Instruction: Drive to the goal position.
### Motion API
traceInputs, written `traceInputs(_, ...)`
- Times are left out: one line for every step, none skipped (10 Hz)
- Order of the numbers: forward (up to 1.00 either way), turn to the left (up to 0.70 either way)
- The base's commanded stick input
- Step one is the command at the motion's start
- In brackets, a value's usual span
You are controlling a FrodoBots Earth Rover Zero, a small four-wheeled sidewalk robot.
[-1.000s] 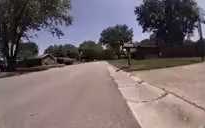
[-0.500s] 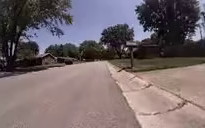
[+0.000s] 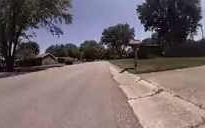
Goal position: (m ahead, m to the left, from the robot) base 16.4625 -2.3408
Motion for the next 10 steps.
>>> traceInputs(0.7, 0.0)
traceInputs(0.7, 0.0)
traceInputs(0.7, 0.0)
traceInputs(0.7, 0.0)
traceInputs(0.7, 0.0)
traceInputs(0.7, 0.0)
traceInputs(0.7, 0.0)
traceInputs(0.7, 0.0)
traceInputs(0.7, 0.0)
traceInputs(0.7, 0.0)
